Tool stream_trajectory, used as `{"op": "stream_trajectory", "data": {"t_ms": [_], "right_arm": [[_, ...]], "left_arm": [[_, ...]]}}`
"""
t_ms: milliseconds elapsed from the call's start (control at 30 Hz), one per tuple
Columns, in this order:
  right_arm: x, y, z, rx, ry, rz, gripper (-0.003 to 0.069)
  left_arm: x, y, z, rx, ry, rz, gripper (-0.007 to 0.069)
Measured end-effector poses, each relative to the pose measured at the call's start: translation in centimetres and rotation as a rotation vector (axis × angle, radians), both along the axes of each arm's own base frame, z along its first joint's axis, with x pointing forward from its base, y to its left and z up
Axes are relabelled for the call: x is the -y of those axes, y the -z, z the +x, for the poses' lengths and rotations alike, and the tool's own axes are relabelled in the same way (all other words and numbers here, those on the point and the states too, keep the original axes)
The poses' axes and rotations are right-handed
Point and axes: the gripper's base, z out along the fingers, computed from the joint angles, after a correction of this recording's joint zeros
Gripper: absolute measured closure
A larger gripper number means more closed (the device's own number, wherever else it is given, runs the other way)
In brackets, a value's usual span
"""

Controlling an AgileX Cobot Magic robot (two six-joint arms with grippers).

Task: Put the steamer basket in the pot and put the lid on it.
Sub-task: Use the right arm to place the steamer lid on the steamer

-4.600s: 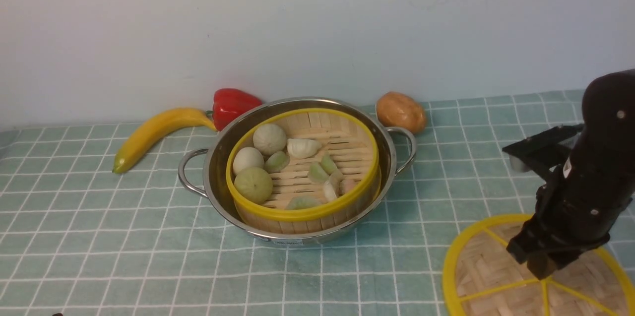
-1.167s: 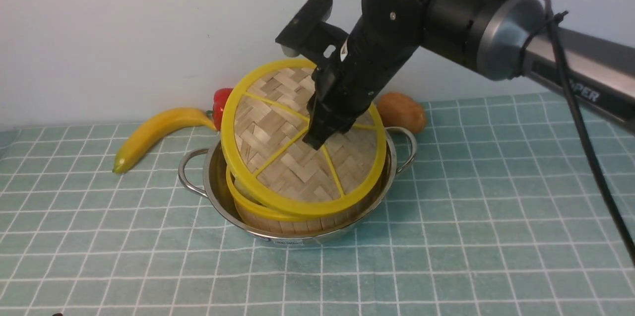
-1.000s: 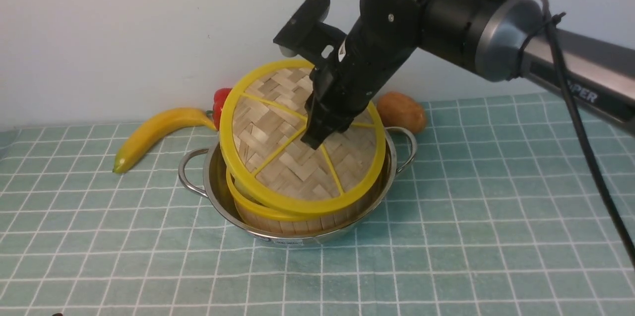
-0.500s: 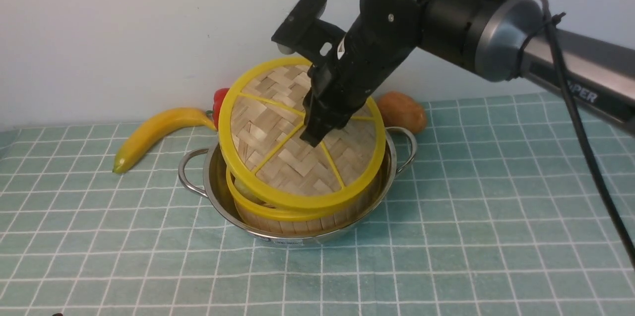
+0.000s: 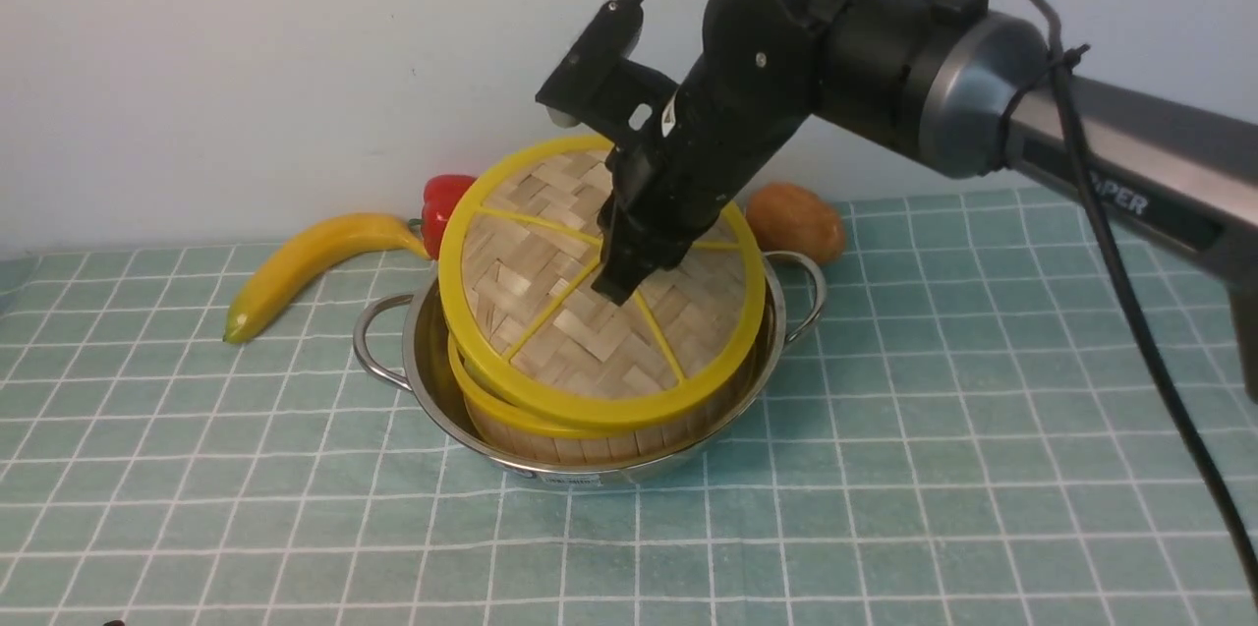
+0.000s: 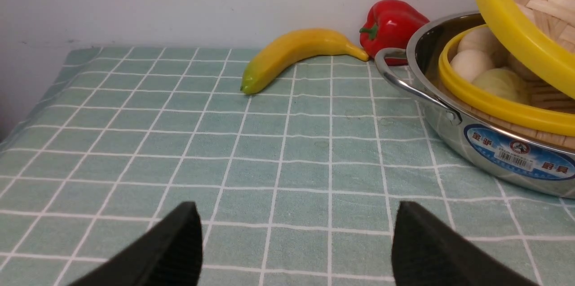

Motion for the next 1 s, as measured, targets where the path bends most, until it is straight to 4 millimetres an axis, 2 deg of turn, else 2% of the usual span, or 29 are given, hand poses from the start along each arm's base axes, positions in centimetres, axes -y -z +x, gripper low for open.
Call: {"op": "stream_trajectory", "data": {"t_ms": [767, 1000], "right_arm": [[-0.1, 0.1, 0.1, 0.012, -0.017, -0.005, 0.0517], [-1.0, -1.3, -0.4, 0.038, -0.041, 0.007, 0.0517]], "left_arm": [[0.0, 0.0, 0.0, 0.000, 0.000, 0.000, 0.0101], [0.0, 0.0, 0.0, 0.000, 0.000, 0.000, 0.0101]]}}
